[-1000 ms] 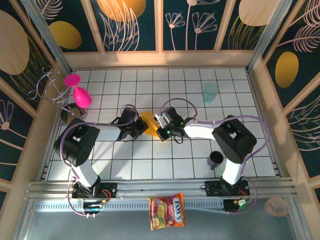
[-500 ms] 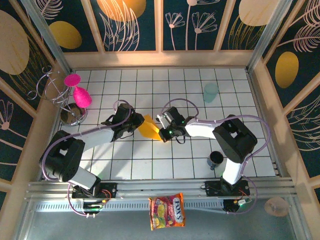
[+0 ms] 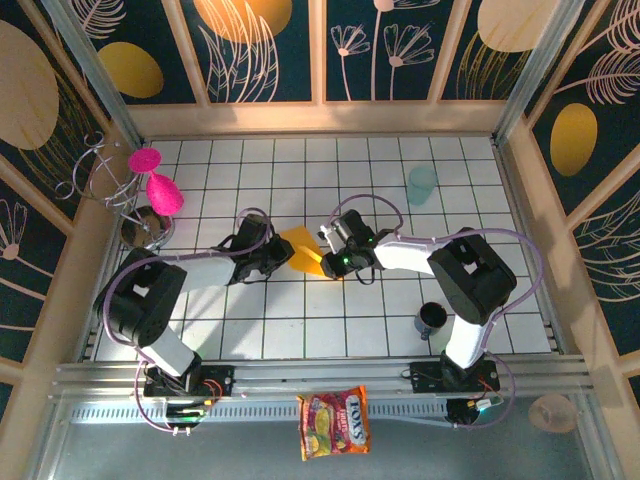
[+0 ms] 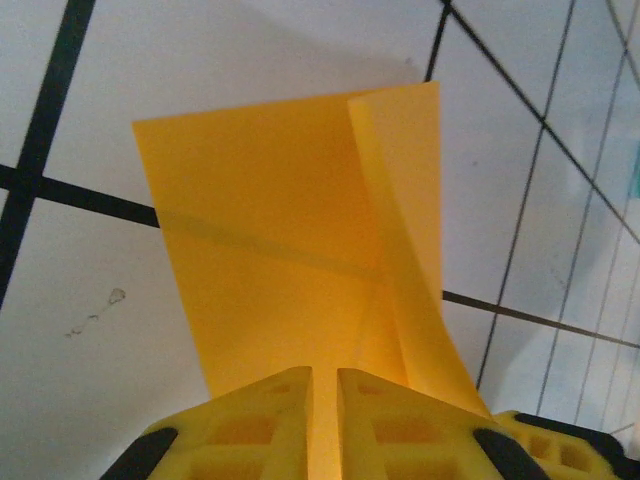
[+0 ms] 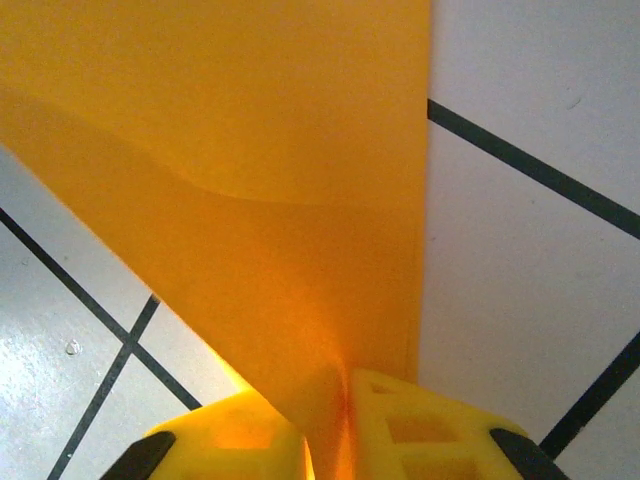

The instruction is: Fold a paper plane with a square sheet of paper (pick it up from the middle)

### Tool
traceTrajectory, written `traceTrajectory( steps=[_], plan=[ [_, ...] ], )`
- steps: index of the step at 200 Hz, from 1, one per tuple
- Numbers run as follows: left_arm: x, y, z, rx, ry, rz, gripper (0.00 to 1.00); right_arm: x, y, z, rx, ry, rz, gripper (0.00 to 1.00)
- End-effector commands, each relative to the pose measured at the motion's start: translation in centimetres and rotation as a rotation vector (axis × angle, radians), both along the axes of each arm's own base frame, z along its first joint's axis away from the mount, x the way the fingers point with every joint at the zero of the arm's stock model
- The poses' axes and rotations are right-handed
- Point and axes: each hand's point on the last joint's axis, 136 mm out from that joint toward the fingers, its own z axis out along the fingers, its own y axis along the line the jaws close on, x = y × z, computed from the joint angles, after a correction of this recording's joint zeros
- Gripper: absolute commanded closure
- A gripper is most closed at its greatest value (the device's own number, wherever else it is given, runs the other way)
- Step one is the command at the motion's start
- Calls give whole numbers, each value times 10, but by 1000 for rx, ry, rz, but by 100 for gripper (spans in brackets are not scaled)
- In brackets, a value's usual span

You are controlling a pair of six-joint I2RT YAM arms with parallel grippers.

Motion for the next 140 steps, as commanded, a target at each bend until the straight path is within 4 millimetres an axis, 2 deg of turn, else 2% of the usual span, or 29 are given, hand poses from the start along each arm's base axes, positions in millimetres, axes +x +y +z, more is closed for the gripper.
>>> traceTrajectory(
  steps=[1, 74, 76, 84, 140],
  plan=[
    [3, -11, 2, -13, -6, -43, 85, 10, 12, 22, 27, -81, 35, 80],
    [-1, -6, -13, 45, 49, -46, 87, 14, 18, 28, 10, -146, 69, 78],
    [-3, -4, -21, 57, 68, -45, 87, 14, 18, 28, 9, -150, 68, 78],
    [-4, -4, -26, 66, 81, -47, 87, 15, 18, 29, 2, -163, 68, 77],
    [-3, -3, -27, 77, 86, -47, 87, 17, 18, 35, -39, -246, 70, 73]
  ],
)
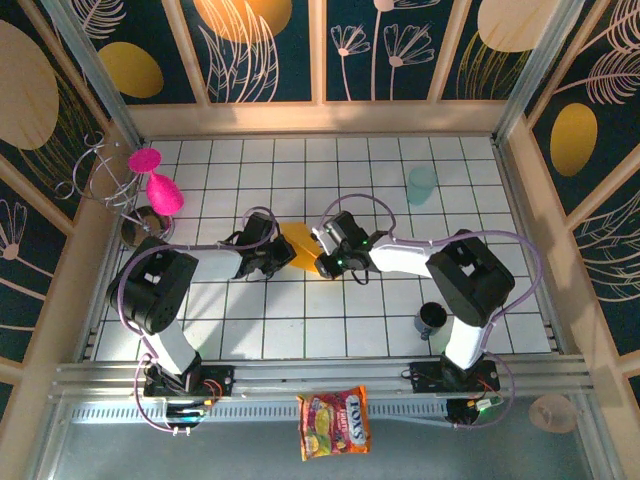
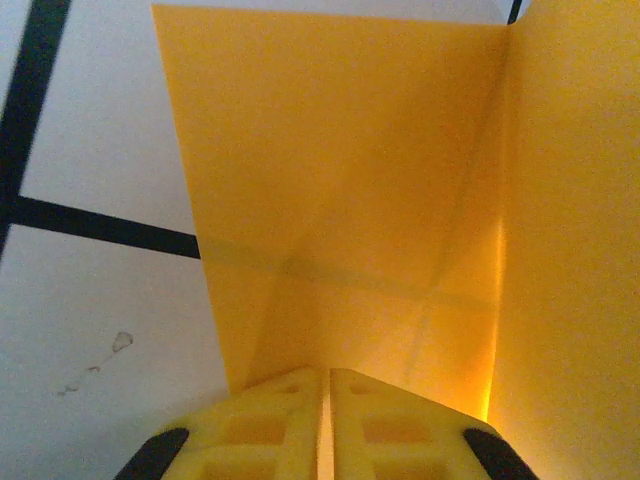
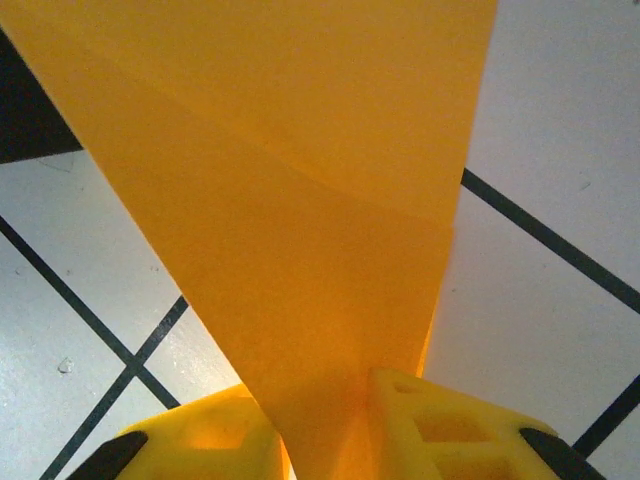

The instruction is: Fold a paper plane with a square sheet of paper (pick it up from the middle)

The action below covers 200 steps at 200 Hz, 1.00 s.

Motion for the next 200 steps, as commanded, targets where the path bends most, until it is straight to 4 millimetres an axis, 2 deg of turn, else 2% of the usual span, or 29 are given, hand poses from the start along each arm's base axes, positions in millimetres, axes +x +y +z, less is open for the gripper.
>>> traceTrajectory(
  steps=[1, 46, 85, 110, 152, 156, 175, 200],
  plan=[
    [-5, 0, -8, 32, 31, -19, 87, 12, 8, 28, 23, -113, 10, 72],
    [-5, 0, -10, 34, 33, -20, 87, 9, 11, 33, 23, -144, 23, 70],
    [-5, 0, -9, 34, 33, -20, 87, 3, 11, 23, 15, -111, 46, 82],
    [-4, 0, -7, 33, 27, -20, 87, -1, 11, 16, 4, -90, 68, 85],
    [1, 4, 2, 50, 1, -4, 87, -8, 17, 16, 27, -50, 109, 93],
    [4, 4, 14, 40, -29, 4, 87, -9, 18, 16, 30, -43, 113, 94],
    [8, 12, 33, 52, -88, 52, 85, -11, 20, 16, 53, 6, 121, 95],
    [7, 31, 44, 90, -132, 122, 83, -11, 22, 15, 103, 98, 109, 96]
  ],
)
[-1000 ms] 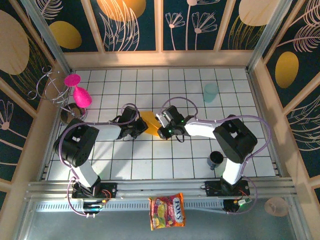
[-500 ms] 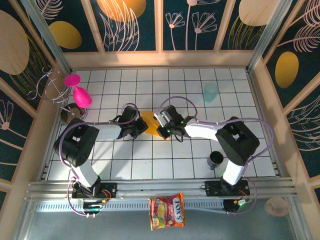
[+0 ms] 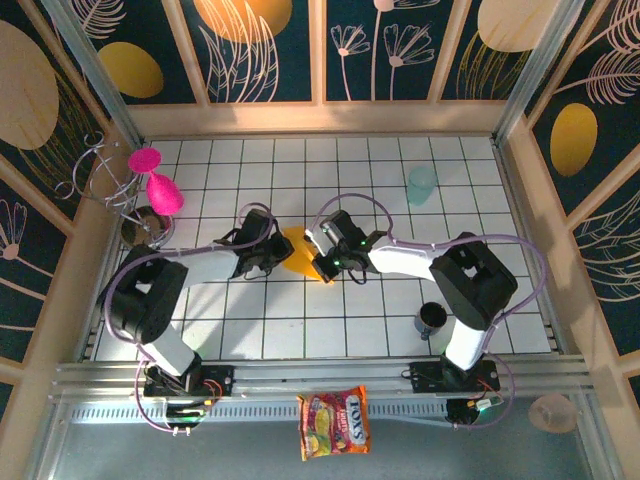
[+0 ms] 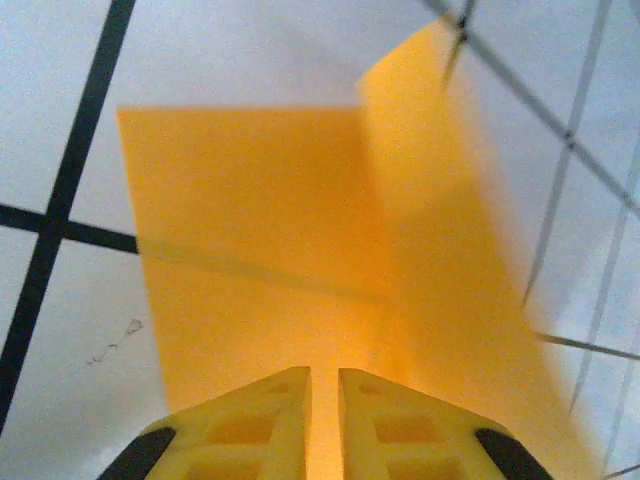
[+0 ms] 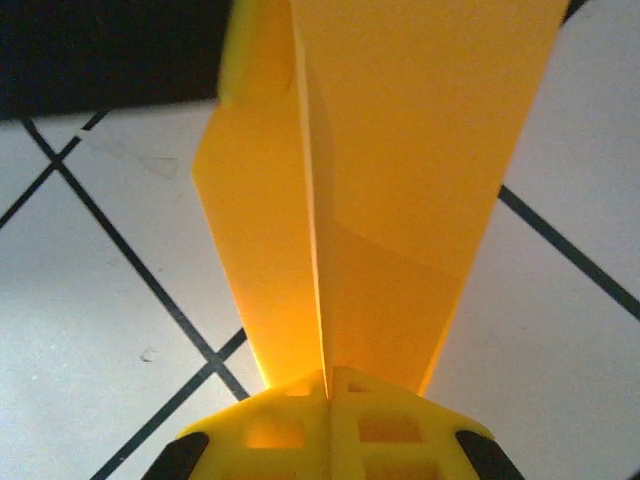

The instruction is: Fold a paper plane with a square sheet of paper (pick it up from the middle)

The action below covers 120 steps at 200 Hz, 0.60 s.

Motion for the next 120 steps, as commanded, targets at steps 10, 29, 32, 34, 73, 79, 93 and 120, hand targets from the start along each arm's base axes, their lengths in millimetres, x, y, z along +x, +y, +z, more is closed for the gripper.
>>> traceTrajectory(
  steps=[10, 29, 32, 34, 73, 79, 93, 120],
  plan=[
    [-3, 24, 14, 55, -60, 86, 82, -1, 5, -1, 68, 157, -2, 96],
    [-7, 22, 17, 22, -78, 79, 81, -3, 7, -4, 111, 240, -3, 96],
    [-8, 22, 18, 16, -80, 78, 81, -3, 7, -5, 118, 253, -3, 96],
    [-8, 21, 18, 11, -84, 75, 81, -3, 8, -5, 123, 261, -3, 95],
    [-10, 9, 26, -71, -119, 33, 78, -4, 11, -2, 238, 393, 0, 95],
    [-10, 7, 26, -80, -120, 24, 78, -4, 12, 0, 259, 409, 3, 95],
    [-11, 2, 26, -105, -122, 2, 77, -2, 13, 5, 303, 441, -2, 95],
    [-11, -7, 26, -145, -133, -31, 75, 3, 13, 10, 370, 514, -23, 96]
  ],
)
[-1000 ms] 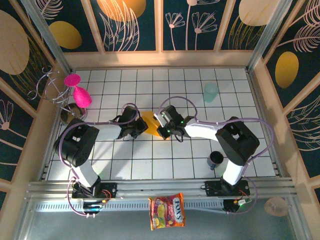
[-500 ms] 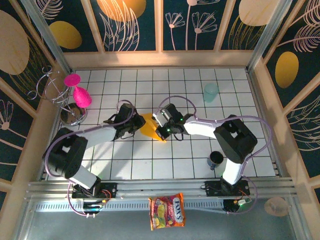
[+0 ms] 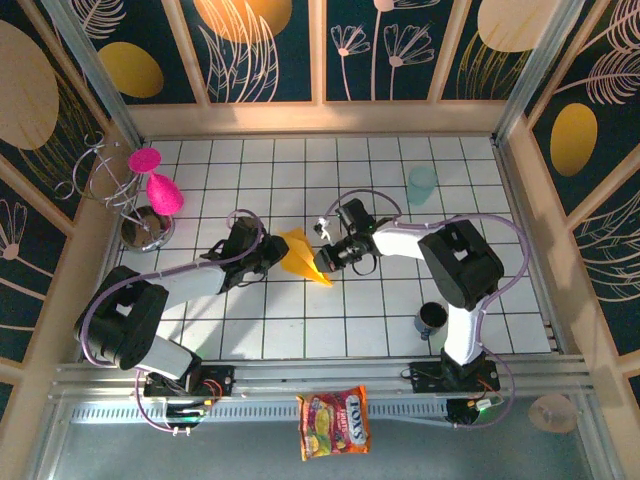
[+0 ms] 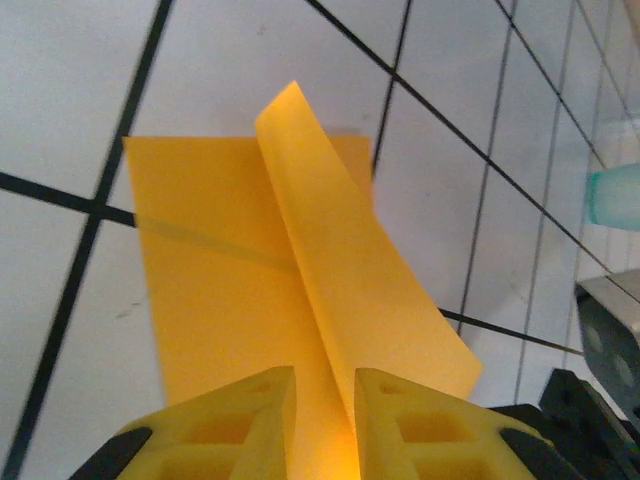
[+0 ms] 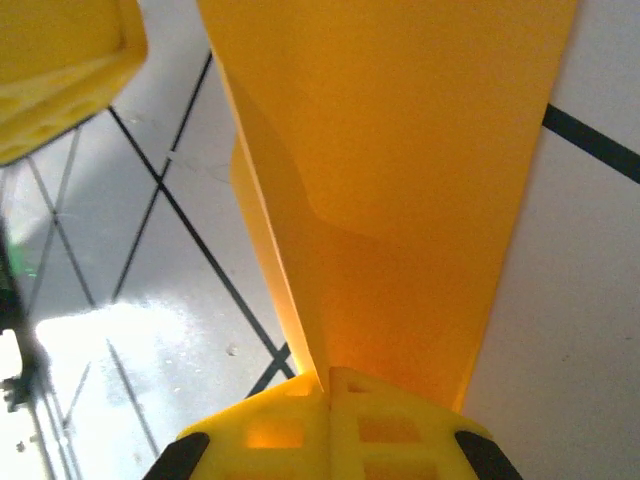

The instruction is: Fold a paper plane with a square sheet of paper (pick it up from the middle)

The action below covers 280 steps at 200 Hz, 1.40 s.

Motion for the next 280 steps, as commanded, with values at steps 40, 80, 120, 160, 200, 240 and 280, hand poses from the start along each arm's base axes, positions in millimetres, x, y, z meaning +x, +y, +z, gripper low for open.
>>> traceTrajectory(
  steps=[40, 80, 120, 160, 200, 240, 280],
  plan=[
    [6, -27, 11, -106, -65, -101, 69, 12, 8, 9, 137, 192, -75, 97],
    [8, -36, 0, -103, -38, -141, 63, 13, 9, 9, 172, 231, -92, 96],
    [7, -36, -14, -57, 0, -152, 58, 16, 8, 10, 180, 235, -95, 96],
    [10, -40, -20, -37, 17, -165, 54, 16, 8, 7, 176, 239, -91, 95],
    [11, -37, -29, 2, 59, -143, 56, 15, 7, 4, 166, 241, -92, 94],
    [4, -18, -60, 112, 176, -81, 59, 15, 5, 5, 156, 220, -91, 87],
    [-5, -5, -81, 188, 259, -55, 65, 18, -4, 16, 153, 149, -113, 70]
  ],
)
